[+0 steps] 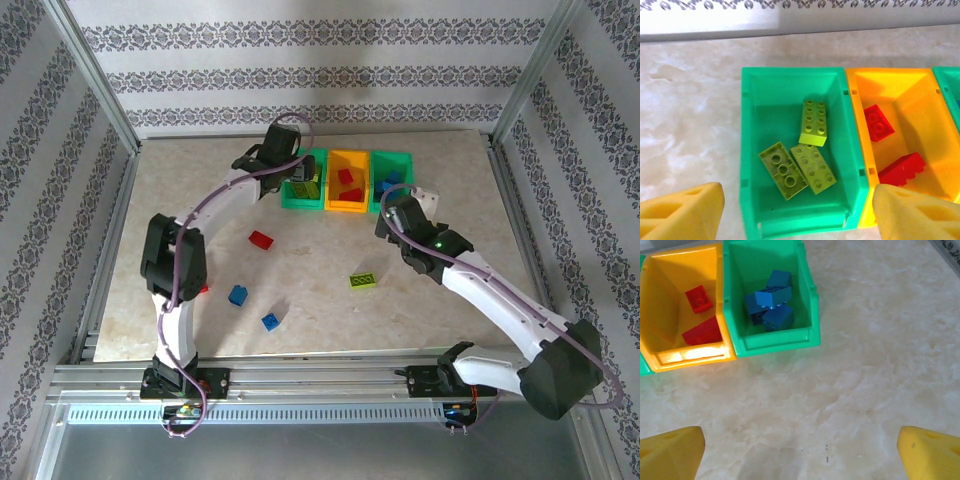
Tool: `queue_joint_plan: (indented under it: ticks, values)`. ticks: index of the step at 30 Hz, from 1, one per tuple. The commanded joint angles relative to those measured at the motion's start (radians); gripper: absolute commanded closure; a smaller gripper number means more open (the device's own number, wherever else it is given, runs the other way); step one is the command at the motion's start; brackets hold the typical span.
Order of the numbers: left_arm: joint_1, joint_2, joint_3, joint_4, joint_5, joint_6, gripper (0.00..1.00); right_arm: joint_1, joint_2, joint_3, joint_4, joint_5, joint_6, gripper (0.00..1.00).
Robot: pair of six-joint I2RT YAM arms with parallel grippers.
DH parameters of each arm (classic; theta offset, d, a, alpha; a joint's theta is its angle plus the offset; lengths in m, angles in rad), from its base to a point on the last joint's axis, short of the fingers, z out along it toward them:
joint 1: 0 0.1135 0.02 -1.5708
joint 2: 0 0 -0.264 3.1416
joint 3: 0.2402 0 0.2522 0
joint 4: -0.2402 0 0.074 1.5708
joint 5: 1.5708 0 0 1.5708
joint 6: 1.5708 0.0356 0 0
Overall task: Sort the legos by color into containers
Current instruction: Place the lego in the container, then pick up the lego from the center of the table.
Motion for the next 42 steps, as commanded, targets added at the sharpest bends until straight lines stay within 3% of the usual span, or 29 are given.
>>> queue_joint_plan:
  ticks: [1, 3, 10, 20, 29, 42]
  values:
    - [0.041, -0.09, -0.125, 0.105, -0.039, -0.051, 0.08, 0.03, 0.029, 0.037, 0.021, 0.023, -0.028, 0.02]
    - [0.074, -0.149, -0.217, 0.138, -0.026, -0.094, 0.01, 0.046, 0.056, 0.048, 0.035, 0.011, -0.038, 0.02]
    - [0.252, -0.355, -0.533, 0.215, -0.019, -0.243, 0.01, 0.119, 0.195, 0.125, 0.082, -0.051, -0.069, 0.02]
    - [0.448, -0.543, -0.788, 0.215, -0.066, -0.276, 0.0, 0.254, 0.532, 0.402, 0.087, -0.218, -0.177, 0.08]
    - [0.514, -0.607, -0.864, 0.223, -0.077, -0.278, 0.0, 0.317, 0.861, 0.72, -0.018, -0.356, -0.25, 0.16]
    - [0.547, -0.631, -0.905, 0.238, -0.067, -0.284, 0.0, 0.335, 1.138, 1.015, -0.108, -0.448, -0.328, 0.25]
